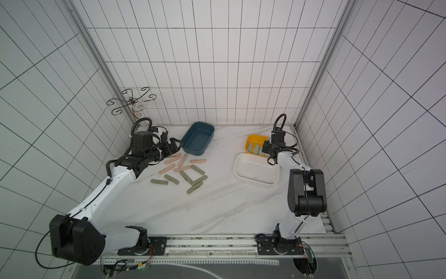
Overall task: Place the fruit knives into the storage box by color
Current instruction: Place the fruit knife in the storage box.
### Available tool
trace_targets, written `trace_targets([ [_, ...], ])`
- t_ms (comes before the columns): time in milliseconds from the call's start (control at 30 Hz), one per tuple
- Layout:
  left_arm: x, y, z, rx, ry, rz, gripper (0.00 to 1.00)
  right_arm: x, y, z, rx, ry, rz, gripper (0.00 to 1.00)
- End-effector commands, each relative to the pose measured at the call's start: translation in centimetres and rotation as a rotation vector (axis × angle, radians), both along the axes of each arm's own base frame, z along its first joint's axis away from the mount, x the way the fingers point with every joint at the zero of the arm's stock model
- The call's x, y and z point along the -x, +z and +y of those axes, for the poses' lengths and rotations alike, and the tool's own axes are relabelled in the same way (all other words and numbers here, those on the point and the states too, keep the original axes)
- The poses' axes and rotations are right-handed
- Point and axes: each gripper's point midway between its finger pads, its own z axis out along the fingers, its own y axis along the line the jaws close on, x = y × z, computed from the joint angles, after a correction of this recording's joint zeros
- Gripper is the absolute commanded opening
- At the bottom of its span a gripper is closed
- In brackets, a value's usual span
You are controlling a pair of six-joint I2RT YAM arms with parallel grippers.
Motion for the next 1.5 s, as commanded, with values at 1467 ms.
trace_targets([
  [1467,-2.1,-1.1,-1.2,0.034,-0.026,0.023,0.97,-5.1,-3.3,-9.3,0.162,-0.223,0.113,0.27],
])
